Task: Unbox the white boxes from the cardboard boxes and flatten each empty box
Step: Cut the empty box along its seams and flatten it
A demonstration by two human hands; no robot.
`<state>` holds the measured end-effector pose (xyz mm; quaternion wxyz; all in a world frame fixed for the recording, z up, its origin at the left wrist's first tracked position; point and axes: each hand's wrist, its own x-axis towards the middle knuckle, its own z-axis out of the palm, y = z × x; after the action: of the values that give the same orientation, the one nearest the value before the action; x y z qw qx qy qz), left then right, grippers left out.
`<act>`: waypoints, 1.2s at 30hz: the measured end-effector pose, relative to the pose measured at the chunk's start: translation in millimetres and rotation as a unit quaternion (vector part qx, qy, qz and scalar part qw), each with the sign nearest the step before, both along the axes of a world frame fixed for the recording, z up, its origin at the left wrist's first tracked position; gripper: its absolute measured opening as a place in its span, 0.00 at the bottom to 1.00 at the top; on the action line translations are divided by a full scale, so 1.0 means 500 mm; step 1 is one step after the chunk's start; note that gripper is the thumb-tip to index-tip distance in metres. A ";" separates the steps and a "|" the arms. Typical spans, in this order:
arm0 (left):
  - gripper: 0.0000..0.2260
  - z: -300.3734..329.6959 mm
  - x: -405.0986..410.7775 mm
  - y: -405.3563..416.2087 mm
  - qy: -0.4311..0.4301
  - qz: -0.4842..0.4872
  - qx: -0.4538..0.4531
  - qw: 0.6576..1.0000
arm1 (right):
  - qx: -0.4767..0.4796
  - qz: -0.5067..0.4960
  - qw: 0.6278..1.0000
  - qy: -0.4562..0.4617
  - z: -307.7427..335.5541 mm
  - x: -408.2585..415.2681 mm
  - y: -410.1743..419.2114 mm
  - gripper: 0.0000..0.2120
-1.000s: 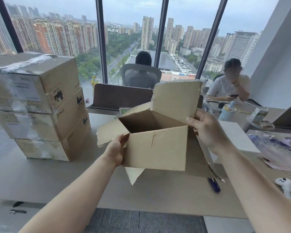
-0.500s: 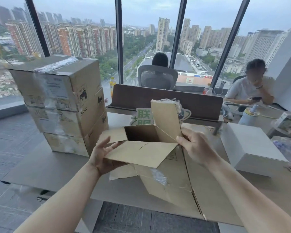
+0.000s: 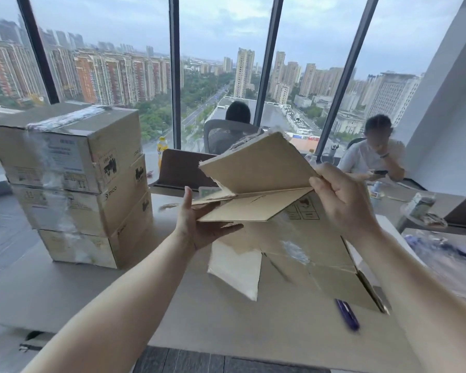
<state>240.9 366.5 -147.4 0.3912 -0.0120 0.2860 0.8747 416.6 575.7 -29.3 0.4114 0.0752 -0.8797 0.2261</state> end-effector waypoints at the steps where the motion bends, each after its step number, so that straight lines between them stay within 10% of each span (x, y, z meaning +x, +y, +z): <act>1: 0.44 0.008 0.001 0.012 -0.004 0.020 -0.004 1.000 | 0.029 0.002 0.999 0.022 0.007 0.006 0.001 0.04; 16: 0.34 -0.126 0.005 -0.145 -0.044 -0.013 -0.178 0.983 | 0.248 0.193 0.944 -0.100 -0.285 0.012 -0.148 0.07; 24: 0.09 -0.158 0.005 -0.153 0.052 -0.026 -0.484 0.873 | 0.246 0.216 0.937 -0.118 -0.384 -0.009 -0.182 0.03; 31: 0.09 -0.282 -0.050 -0.200 0.063 0.010 -0.466 0.882 | -0.055 0.096 0.944 -0.312 -0.453 -0.034 -0.152 0.12; 36: 0.08 -0.285 -0.055 -0.233 0.092 0.021 -0.456 0.885 | -0.371 -0.130 0.790 -0.470 -0.549 -0.063 -0.040 0.25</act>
<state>213.7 250.1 -289.7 0.2957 -0.1143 0.6876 0.6532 384.9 555.7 -304.0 -0.0308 -0.3141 -0.8146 0.4867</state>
